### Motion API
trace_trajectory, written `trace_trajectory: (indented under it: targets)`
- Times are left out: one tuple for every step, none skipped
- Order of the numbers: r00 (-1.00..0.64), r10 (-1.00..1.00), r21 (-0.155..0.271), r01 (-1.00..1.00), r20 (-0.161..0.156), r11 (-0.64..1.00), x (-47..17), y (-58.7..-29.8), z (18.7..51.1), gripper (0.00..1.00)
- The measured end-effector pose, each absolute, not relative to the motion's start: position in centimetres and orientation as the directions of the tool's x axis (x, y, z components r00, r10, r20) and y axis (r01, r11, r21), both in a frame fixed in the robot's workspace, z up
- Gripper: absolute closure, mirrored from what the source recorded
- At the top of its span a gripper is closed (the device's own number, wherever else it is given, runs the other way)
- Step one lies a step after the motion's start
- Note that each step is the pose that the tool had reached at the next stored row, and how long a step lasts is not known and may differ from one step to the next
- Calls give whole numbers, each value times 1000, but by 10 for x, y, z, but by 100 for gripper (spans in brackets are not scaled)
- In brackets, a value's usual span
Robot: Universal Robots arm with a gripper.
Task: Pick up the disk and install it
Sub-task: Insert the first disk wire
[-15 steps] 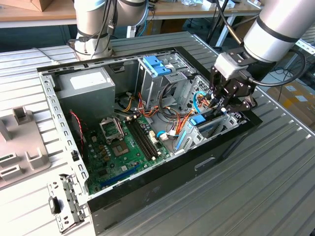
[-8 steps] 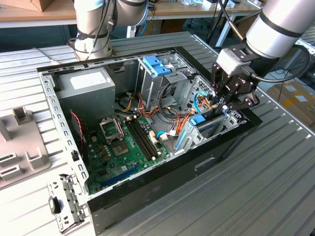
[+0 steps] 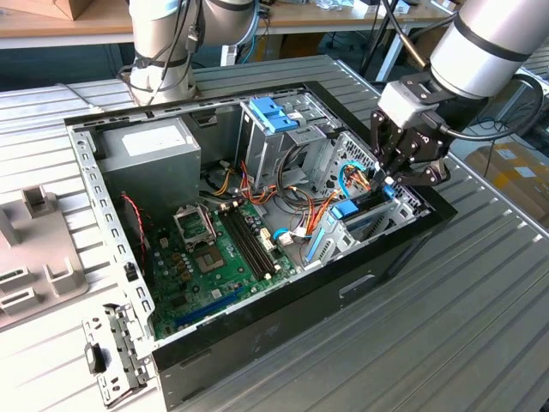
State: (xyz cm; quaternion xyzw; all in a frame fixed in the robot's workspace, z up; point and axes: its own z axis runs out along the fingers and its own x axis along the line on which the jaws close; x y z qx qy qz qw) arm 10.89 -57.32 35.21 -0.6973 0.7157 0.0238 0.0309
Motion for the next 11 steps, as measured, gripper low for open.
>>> trace_trajectory:
  targets:
    - [-26, -997, -8, -1000, -78, 26, 109, -573, 351, 89]
    - [-26, -997, -6, -1000, -78, 26, 109, -573, 350, 89]
    - [-26, -997, -4, -1000, -78, 26, 110, -573, 350, 89]
    - [-26, -997, -1, -1000, -77, 26, 111, -573, 348, 89]
    - [-26, -997, 0, -1000, -77, 26, 112, -573, 348, 89]
    - [-26, -997, 1, -1000, -77, 26, 112, -573, 347, 89]
    - [-26, -997, 2, -1000, -77, 26, 113, -573, 346, 89]
    - [-27, -997, 3, -1000, -77, 26, 113, -573, 345, 89]
    - [-27, -997, 4, -1000, -77, 26, 113, -573, 345, 89]
    - [-27, -997, 4, -1000, -77, 26, 113, -573, 345, 89]
    - [-27, -997, 4, -1000, -77, 26, 113, -574, 345, 89]
